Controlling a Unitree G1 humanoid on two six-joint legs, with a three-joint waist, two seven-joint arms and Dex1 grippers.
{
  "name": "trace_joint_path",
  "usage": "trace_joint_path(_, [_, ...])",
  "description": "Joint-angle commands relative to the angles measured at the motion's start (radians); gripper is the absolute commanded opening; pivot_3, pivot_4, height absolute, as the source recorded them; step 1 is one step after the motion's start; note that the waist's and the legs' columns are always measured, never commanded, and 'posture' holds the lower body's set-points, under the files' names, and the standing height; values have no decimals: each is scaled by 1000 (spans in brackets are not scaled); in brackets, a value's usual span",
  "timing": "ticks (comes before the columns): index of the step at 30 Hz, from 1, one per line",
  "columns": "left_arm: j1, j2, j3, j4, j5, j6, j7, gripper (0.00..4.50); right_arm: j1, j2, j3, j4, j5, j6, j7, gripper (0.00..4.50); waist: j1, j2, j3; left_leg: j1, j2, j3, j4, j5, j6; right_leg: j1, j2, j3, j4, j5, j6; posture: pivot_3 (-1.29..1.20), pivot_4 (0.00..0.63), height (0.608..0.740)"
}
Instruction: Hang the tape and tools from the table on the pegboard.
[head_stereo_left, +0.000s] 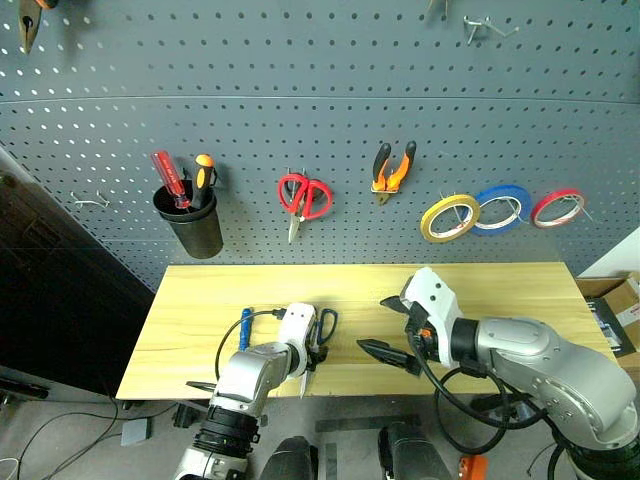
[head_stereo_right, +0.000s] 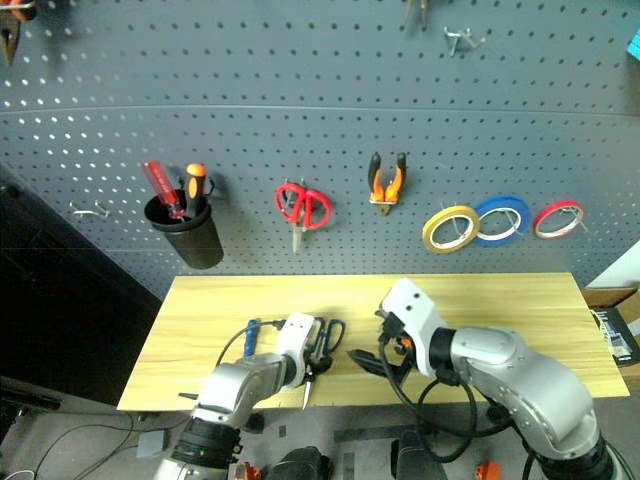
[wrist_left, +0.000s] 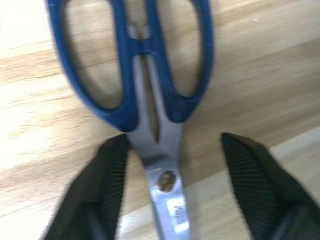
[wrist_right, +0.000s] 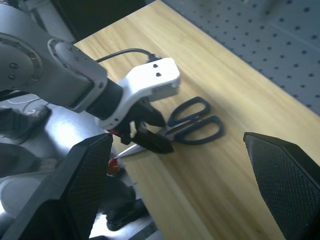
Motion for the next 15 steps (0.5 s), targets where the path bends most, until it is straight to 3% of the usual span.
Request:
trace_joint_path(1, [-8,13,10,43,0,-30,-20,1835,-9,-9,-19,-43,15,-7,-14,4500,1,0,0,0,0,0,0,0,0,0,0,0,0,0,0,-134,206,740])
trace_joint_path(6, [-20,63,-48,39,1,-141,-125,301,4,-36,-19,-43,-4,-37,-26,4500,2,0,0,-2,0,0,0,0,-1,-1,0,0,-1,0,0,-130,196,740])
trace_joint_path(7, [-18,72,-52,36,3,-159,-136,161,9,-40,-19,-43,-13,-54,-31,4500,2,0,0,-2,0,-1,0,0,-1,-1,-1,0,-1,0,0,-131,193,740])
trace_joint_path(15, [54,174,-34,-73,10,-364,-225,160,83,-110,4,-79,-150,-267,-59,4500,2,0,0,-9,0,-2,-1,2,-5,-7,-2,0,-2,0,1,-120,177,740])
